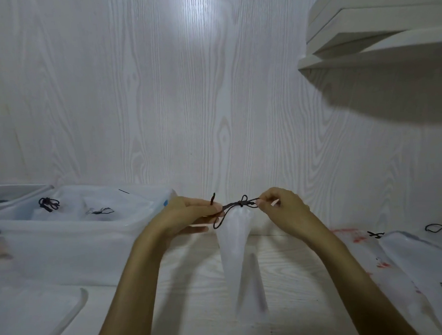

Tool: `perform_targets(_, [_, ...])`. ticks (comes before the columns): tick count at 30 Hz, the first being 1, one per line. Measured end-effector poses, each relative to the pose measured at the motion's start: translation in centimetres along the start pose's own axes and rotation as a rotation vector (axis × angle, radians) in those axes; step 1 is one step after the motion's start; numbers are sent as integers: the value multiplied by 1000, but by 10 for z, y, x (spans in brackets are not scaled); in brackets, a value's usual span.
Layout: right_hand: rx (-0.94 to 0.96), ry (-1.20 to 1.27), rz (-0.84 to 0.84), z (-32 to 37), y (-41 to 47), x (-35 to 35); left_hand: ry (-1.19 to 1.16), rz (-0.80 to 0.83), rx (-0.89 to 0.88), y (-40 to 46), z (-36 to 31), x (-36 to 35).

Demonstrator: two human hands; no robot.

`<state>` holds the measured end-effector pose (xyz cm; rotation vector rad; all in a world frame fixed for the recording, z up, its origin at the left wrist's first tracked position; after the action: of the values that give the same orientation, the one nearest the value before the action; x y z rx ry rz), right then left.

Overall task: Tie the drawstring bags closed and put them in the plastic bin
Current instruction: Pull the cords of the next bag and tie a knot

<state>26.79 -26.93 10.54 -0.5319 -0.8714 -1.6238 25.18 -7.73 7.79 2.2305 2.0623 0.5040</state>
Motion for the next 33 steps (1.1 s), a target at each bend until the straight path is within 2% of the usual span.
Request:
perform_targets(3, [-31,38,-10,-5,4,1,24,46,82,-3,4,-5])
perform_targets(5, [-42,196,6,-6,5,2,148,67,61,-2,-5,-9])
perform_targets(9, [-16,572,-29,3,-1,12,712,184,10,-1,-16,-31])
perform_targets(11, [9,653,-48,8,-7,14,797,98,-21,3,-15,-35])
perform_targets(14, [21,682,-9,9,-10,17,798,-115,-150,11,-22,-18])
perform_targets(16, [-30,612,103,5,-8,11,660,-201,-202,14,-22,-3])
perform_targets(20, [-231,317,520,-19,-18,-39,18,-273,-138,9,-10,10])
perform_targets(22, [-319,302,567,-34,-21,-57,-151,-284,-79,3,-4,13])
perform_targets(25, [-419,569,485,-52,-19,-63,-331,-292,-52,-3,-5,19])
perform_targets(28, [-510,824,543,-53,-27,-79,-507,-347,-26,-14,-12,38])
perform_targets(30, [-482,988,600,-34,-34,-86,-521,-389,-38,-23,-19,59])
perform_targets(33, [-349,1052,651,21,-45,-83,-455,-529,-108,-50,-34,114])
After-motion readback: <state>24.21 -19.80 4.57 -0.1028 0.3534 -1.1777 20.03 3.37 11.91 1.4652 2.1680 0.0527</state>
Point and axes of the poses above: each hand's wrist, its own y-axis towards the middle knuckle, its own x-axis out of the back of the hand, z = x × y, the point moved 9 cm from there along y, towards the middle knuckle, and after that the axes turned 13 degrees about -x, right-handed, at the moved point
